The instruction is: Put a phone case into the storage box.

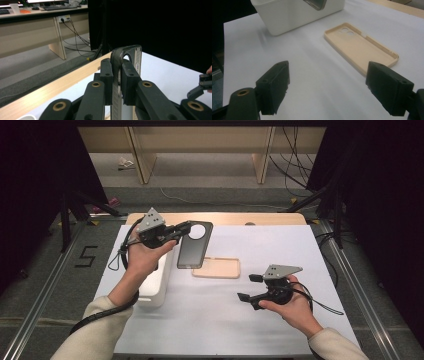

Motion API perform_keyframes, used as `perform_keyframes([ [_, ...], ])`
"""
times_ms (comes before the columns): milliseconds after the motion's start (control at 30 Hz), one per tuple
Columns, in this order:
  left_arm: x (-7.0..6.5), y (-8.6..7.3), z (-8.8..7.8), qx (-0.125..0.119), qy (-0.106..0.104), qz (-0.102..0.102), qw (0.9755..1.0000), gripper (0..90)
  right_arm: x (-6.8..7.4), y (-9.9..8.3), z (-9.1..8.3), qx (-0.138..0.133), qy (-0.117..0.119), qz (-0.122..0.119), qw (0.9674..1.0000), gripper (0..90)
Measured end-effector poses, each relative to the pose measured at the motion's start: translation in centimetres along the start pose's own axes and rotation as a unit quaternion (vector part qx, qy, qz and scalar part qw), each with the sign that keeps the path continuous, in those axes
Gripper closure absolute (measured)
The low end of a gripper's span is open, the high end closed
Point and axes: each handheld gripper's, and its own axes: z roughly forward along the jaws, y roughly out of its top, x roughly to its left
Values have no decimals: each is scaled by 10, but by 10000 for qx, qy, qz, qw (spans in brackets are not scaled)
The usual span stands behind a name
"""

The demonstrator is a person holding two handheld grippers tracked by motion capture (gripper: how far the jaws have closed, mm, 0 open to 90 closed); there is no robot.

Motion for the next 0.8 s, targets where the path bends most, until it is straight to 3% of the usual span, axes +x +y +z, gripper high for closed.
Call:
perform_keyframes([
  [300, 15, 7, -9, -184, 155, 40, 9997, 809, 0, 0, 1, -16, 14, -10, 10000, 205],
  [800, 35, 16, -20, -181, 191, 286, 9992, 809, -2, 0, 1, 26, 36, 14, 10000, 206],
])
